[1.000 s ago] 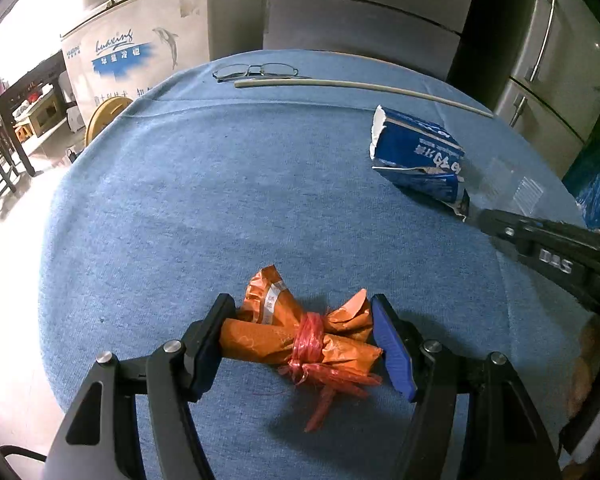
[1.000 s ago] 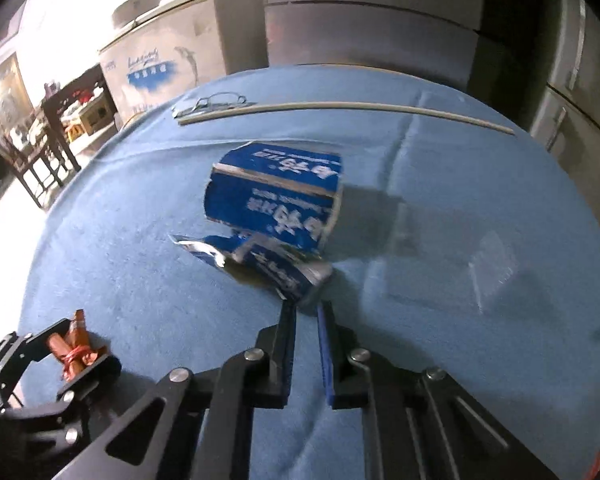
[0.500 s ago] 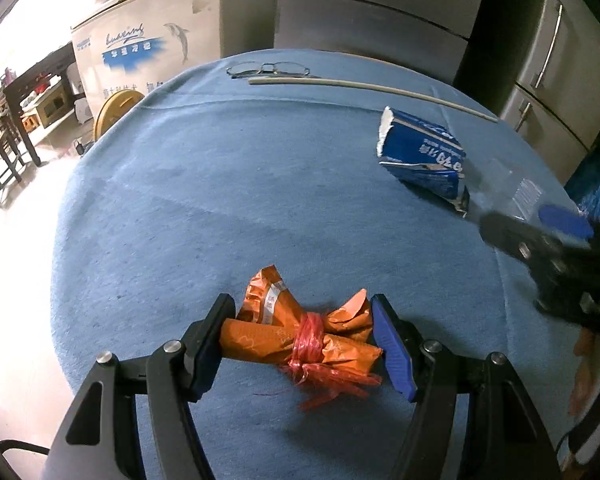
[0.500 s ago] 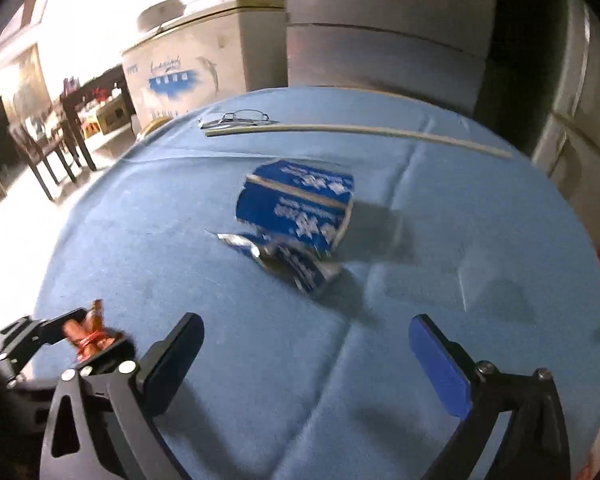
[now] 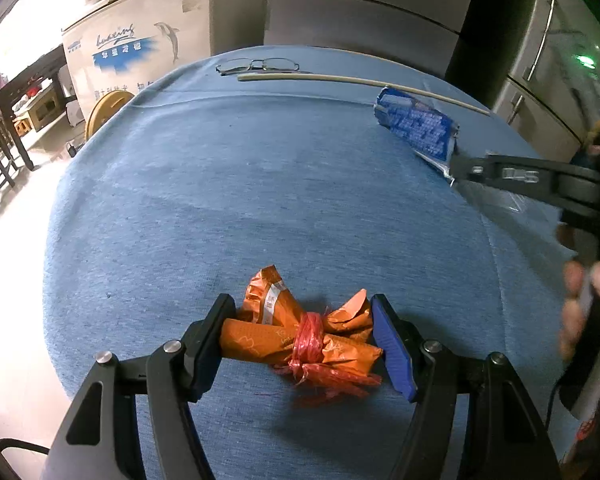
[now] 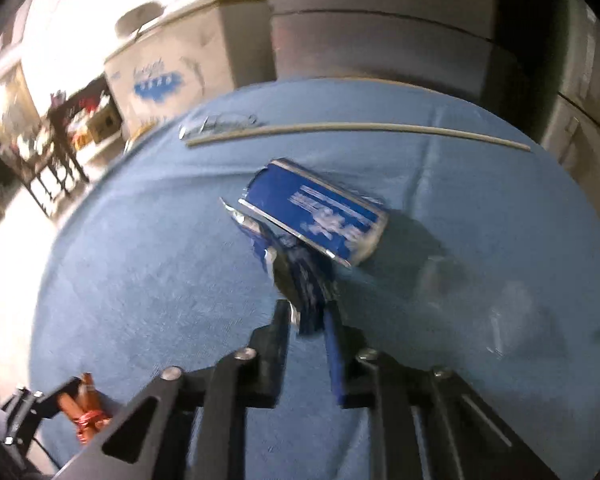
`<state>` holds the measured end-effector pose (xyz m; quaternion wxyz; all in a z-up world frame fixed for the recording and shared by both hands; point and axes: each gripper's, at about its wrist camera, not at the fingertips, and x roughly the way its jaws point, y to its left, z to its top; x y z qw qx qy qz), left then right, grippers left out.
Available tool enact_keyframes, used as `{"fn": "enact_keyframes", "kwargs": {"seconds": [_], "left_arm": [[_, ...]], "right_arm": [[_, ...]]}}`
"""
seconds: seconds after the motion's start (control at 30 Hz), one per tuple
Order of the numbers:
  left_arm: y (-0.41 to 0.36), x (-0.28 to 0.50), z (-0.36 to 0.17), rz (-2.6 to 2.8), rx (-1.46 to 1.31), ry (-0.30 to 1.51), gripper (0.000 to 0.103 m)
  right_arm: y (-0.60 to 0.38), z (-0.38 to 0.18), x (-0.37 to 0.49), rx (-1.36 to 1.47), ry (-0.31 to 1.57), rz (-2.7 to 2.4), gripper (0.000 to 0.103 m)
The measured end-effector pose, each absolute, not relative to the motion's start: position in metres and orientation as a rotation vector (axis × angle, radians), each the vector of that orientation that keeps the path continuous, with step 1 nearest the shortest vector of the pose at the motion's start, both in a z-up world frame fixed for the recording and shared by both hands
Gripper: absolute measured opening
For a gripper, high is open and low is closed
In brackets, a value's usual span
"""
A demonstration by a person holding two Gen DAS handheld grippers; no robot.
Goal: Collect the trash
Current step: 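Grasp the torn blue-white carton flap with right tool while left tool holds the orange bag, then lift the carton flap and orange bag and carry both toward the red basket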
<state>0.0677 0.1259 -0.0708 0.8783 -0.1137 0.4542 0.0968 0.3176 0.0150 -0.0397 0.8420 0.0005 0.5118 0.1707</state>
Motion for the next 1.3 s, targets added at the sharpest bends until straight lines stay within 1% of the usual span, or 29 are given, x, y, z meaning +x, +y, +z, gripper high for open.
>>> {"fn": "enact_keyframes", "kwargs": {"seconds": [0.13,0.23,0.27,0.3,0.33,0.37,0.53,0.6,0.63,0.67,0.7,0.73,0.8,0.97,1.03,1.3], "left_arm": [[0.118,0.069,-0.067,0.189,-0.222,0.938,0.07],[0.113,0.069,-0.066,0.181,-0.212,0.935,0.07],[0.112,0.069,-0.065,0.18,-0.213,0.935,0.07],[0.112,0.069,-0.065,0.181,-0.215,0.935,0.07],[0.111,0.068,-0.065,0.182,-0.218,0.935,0.07],[0.112,0.068,-0.065,0.183,-0.221,0.934,0.07],[0.125,0.067,-0.066,0.192,-0.247,0.939,0.07],[0.129,0.067,-0.067,0.195,-0.255,0.941,0.07],[0.131,0.068,-0.068,0.197,-0.261,0.944,0.07],[0.132,0.069,-0.069,0.197,-0.265,0.947,0.07],[0.132,0.069,-0.07,0.196,-0.267,0.949,0.07],[0.132,0.071,-0.071,0.195,-0.266,0.95,0.07],[0.132,0.072,-0.071,0.191,-0.263,0.949,0.07],[0.126,0.075,-0.071,0.178,-0.254,0.941,0.07],[0.121,0.072,-0.069,0.171,-0.244,0.936,0.07],[0.097,0.064,-0.056,0.144,-0.198,0.916,0.07]], "right_arm": [[-0.015,-0.032,0.302,0.087,1.081,0.349,0.019],[-0.016,-0.026,0.293,0.031,1.081,0.355,0.021],[-0.012,-0.023,0.291,-0.011,1.065,0.36,0.032],[-0.007,-0.021,0.288,-0.045,1.054,0.366,0.044],[-0.002,-0.019,0.286,-0.072,1.043,0.377,0.091],[0.006,-0.016,0.284,-0.091,1.012,0.397,0.103],[0.047,-0.026,0.301,-0.226,0.977,0.39,0.103],[0.059,-0.037,0.316,-0.231,1.003,0.391,0.098],[0.064,-0.043,0.322,-0.24,1.016,0.39,0.09],[0.07,-0.052,0.33,-0.257,1.035,0.382,0.075],[0.073,-0.06,0.334,-0.259,1.054,0.38,0.066],[0.073,-0.065,0.337,-0.258,1.066,0.372,0.048],[0.068,-0.064,0.34,-0.22,1.069,0.374,0.047],[0.025,-0.04,0.332,-0.013,1.054,0.364,0.027],[0.003,-0.03,0.322,0.069,1.042,0.361,0.024],[-0.082,-0.007,0.276,0.388,1.013,0.344,0.024]]}}
